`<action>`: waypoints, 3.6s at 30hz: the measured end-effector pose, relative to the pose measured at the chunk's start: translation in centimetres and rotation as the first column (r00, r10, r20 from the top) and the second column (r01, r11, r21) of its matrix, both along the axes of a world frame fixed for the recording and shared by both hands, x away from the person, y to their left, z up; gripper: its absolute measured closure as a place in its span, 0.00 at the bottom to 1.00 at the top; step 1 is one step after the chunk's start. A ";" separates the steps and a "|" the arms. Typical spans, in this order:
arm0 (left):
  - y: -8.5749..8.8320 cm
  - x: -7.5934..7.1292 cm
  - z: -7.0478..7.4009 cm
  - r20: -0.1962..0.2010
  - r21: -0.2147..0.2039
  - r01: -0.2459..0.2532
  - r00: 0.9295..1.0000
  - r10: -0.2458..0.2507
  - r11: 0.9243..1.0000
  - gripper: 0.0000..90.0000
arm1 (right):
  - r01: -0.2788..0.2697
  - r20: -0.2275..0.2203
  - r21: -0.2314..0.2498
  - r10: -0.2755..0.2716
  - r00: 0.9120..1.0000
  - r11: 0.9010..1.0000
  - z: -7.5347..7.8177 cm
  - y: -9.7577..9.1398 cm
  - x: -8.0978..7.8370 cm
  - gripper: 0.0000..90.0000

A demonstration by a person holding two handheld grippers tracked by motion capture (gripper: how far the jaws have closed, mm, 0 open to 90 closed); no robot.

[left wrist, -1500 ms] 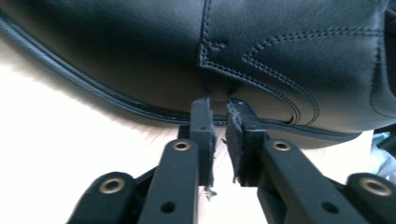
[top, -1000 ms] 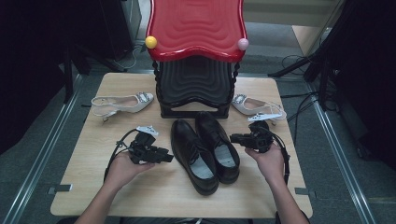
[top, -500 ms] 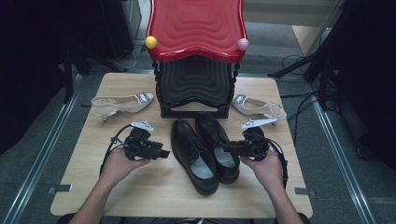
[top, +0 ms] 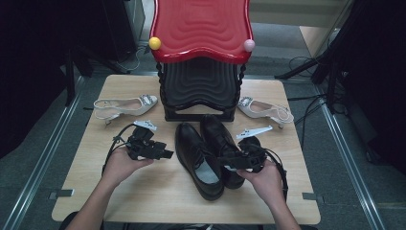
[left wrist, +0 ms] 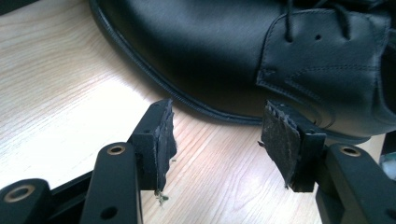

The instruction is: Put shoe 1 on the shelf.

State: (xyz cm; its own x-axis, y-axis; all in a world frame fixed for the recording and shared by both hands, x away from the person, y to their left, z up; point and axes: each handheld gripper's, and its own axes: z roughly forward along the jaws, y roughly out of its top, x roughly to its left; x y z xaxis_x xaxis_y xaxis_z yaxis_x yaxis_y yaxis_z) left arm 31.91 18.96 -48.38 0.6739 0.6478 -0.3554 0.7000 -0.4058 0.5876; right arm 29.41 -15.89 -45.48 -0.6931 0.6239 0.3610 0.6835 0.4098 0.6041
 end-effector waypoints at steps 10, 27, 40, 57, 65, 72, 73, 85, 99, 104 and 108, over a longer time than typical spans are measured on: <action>0.1 0.7 0.3 0.009 -0.012 0.002 1.000 -0.002 1.000 0.49 | 0.002 -0.014 -0.076 -0.003 1.000 0.997 -0.8 1.9 0.1 0.67; 0.7 0.9 0.5 0.031 -0.023 -0.017 0.999 0.018 1.000 0.49 | 0.022 -0.046 -0.179 -0.030 0.999 0.984 -2.5 4.2 2.0 0.73; 1.8 1.2 0.4 0.037 -0.028 -0.045 0.998 0.046 0.999 0.50 | 0.037 -0.087 -0.124 -0.048 0.995 0.992 -1.9 2.4 2.2 0.92; 3.1 1.2 0.5 0.058 -0.004 -0.080 0.995 0.080 0.997 0.50 | 0.046 -0.102 0.110 -0.034 0.994 0.993 4.9 -2.3 1.3 0.92; 2.8 1.2 0.4 0.060 0.003 -0.074 0.995 0.074 0.997 0.50 | 0.069 -0.088 0.200 -0.052 0.995 0.977 7.7 -1.7 2.8 0.92; 2.7 1.3 0.3 0.057 0.007 -0.064 0.996 0.063 0.998 0.51 | 0.130 -0.073 0.243 -0.116 0.991 0.961 9.3 -0.3 6.0 0.92; 2.7 1.3 0.3 0.056 0.007 -0.062 0.997 0.062 0.998 0.51 | 0.144 -0.072 0.250 -0.130 0.989 0.957 9.5 -0.1 6.4 0.92; 2.4 1.3 0.2 0.052 0.010 -0.047 0.998 0.046 0.999 0.51 | 0.333 0.009 0.257 -0.346 0.938 0.907 9.7 2.5 10.8 0.92; 2.3 1.2 0.4 0.046 -0.021 -0.029 0.998 0.030 0.999 0.51 | 0.472 0.076 0.247 -0.502 0.861 0.846 8.2 6.9 13.0 0.92; 2.1 1.1 0.5 0.053 -0.027 -0.023 0.998 0.024 0.999 0.51 | 0.500 0.090 0.255 -0.535 0.840 0.828 7.8 8.0 13.1 0.92; 2.1 1.1 0.6 0.051 -0.034 -0.019 0.998 0.020 0.999 0.51 | 0.530 0.084 0.278 -0.569 0.818 0.801 7.9 8.7 13.6 0.92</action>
State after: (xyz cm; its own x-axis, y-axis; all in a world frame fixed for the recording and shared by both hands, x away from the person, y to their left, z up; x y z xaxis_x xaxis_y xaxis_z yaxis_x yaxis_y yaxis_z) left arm 32.96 21.09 -47.80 0.6793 0.6491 -0.3424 0.6759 -0.3716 0.6364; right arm 43.06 -7.15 -37.55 -0.3178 0.8285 0.4611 0.6399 -0.1715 0.7491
